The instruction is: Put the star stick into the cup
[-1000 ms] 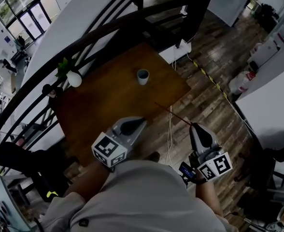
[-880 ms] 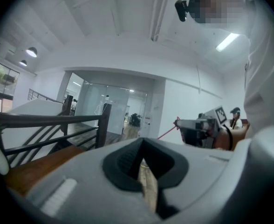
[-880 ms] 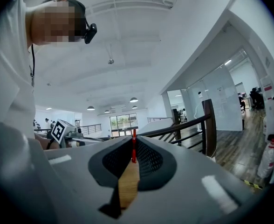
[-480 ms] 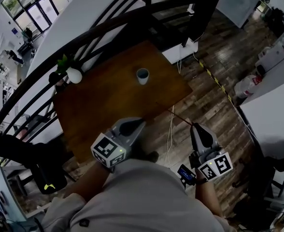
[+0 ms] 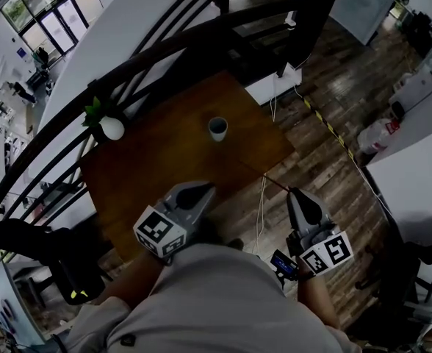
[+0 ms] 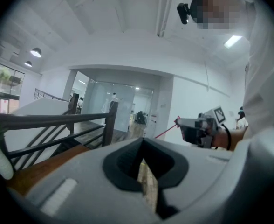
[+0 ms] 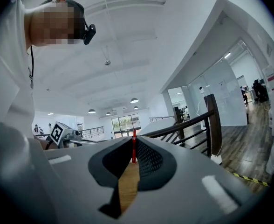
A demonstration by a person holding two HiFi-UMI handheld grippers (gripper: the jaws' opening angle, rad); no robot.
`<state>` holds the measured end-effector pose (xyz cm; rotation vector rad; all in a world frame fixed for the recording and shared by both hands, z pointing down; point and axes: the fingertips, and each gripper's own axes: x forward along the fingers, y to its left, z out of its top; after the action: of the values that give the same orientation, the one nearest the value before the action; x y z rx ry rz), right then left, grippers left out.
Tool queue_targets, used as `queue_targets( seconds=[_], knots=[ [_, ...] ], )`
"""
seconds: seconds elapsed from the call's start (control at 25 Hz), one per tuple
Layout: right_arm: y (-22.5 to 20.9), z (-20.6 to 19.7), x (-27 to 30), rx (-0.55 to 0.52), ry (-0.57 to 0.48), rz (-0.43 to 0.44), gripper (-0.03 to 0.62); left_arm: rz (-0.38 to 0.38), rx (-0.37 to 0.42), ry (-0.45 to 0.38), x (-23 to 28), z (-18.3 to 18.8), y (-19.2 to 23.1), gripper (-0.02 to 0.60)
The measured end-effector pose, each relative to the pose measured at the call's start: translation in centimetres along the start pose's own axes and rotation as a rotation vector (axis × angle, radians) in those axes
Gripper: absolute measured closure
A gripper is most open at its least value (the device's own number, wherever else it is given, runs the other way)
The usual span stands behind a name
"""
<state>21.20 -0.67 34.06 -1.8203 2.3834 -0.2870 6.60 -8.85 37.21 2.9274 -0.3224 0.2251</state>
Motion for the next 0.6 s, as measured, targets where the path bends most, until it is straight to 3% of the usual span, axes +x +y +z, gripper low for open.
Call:
queue_targets(
  seconds=[0.6],
  knots=[
    [0.2, 1.0, 9.5, -0.041, 0.007, 0.002, 0.569, 0.018, 0.015, -0.025, -1.6, 2.2, 9.3, 0.578]
  ],
)
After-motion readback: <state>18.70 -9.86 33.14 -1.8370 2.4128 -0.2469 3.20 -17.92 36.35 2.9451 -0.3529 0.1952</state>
